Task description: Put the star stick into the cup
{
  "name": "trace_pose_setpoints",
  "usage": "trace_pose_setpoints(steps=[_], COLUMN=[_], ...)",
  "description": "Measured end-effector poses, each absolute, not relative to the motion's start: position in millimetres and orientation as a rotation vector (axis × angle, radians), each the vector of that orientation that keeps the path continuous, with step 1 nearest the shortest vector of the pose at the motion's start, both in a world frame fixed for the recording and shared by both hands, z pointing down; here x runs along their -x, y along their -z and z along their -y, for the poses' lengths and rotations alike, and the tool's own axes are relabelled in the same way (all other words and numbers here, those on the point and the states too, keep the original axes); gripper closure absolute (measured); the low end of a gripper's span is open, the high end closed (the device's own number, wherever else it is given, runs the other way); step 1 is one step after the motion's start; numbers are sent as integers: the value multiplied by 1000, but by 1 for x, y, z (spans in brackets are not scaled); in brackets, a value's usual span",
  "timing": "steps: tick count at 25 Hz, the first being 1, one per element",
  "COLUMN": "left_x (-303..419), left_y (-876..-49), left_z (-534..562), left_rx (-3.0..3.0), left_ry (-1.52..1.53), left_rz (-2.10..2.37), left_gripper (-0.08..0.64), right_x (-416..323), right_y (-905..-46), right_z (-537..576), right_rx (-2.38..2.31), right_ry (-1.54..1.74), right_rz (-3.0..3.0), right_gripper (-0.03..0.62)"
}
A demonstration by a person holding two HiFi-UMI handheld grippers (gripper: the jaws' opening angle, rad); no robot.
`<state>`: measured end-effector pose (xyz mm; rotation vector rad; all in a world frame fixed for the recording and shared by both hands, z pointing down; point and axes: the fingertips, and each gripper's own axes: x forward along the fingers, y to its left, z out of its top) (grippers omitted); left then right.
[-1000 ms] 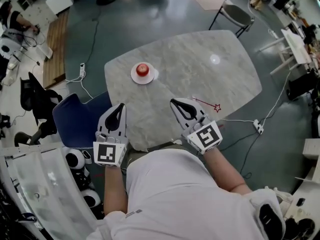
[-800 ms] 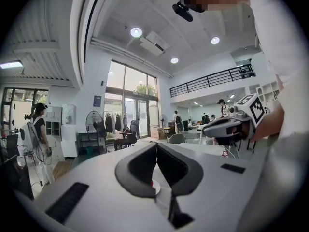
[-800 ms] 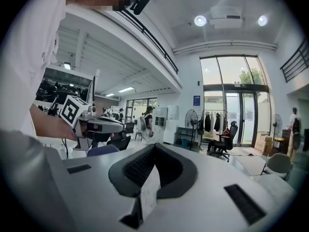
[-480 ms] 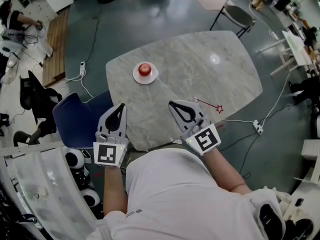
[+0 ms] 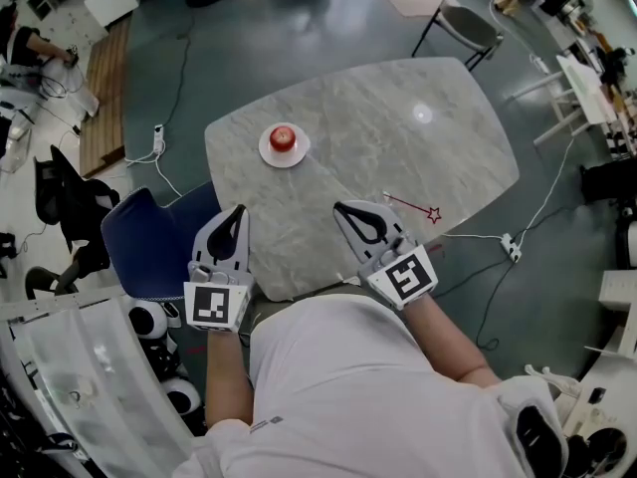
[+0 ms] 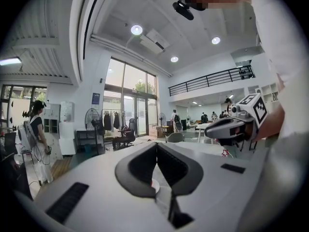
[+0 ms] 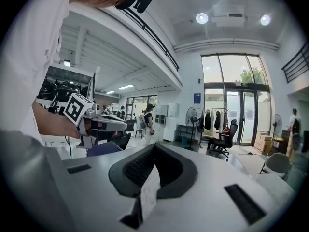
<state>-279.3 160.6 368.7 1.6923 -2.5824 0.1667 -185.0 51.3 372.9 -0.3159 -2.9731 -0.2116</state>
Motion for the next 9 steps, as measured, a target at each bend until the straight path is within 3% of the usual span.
trace_pose_setpoints(steps=[9], left_x=[274], left_y=[-369], left_z=[-151], left_rx=[-1721], left_ry=[-190], left_rz=[2571], left_gripper=[555], right_x=[176], right_y=[-381], right_z=[-42], right_rx=[277], right_ry=[183], right_rz=[2961], right_gripper=[581])
